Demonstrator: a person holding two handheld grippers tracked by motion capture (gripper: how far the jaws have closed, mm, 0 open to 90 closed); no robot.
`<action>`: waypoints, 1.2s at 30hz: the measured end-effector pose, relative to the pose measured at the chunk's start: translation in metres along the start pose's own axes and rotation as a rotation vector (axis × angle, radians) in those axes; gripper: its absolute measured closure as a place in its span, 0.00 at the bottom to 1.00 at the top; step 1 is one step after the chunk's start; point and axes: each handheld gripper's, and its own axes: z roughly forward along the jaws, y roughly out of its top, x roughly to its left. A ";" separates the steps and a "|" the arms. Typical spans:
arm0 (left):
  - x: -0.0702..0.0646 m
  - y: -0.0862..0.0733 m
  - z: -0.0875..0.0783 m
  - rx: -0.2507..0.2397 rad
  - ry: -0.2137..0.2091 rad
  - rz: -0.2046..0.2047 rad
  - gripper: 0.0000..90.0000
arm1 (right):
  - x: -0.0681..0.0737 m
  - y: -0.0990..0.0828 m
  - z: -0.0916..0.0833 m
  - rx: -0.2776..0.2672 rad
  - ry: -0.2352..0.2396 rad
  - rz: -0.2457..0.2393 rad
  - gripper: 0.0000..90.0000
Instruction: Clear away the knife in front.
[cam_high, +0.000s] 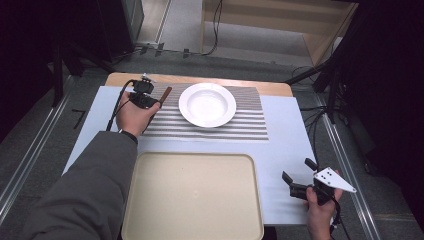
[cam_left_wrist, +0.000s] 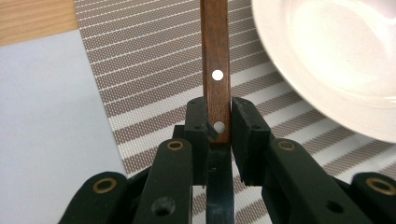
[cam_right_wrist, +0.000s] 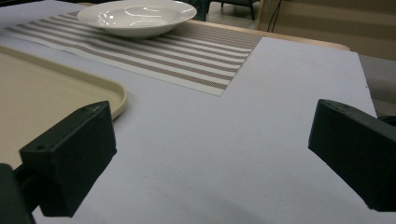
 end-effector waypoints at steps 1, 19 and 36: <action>0.000 -0.001 -0.003 -0.002 -0.008 -0.002 0.85 | 0.000 0.000 0.000 -0.001 0.000 -0.001 0.00; -0.023 -0.031 -0.040 -0.032 -0.054 0.064 0.85 | -0.001 0.000 -0.001 -0.005 0.000 0.015 0.00; -0.053 -0.066 -0.067 -0.048 -0.113 0.147 0.85 | 0.000 0.000 -0.001 -0.003 -0.002 0.013 0.00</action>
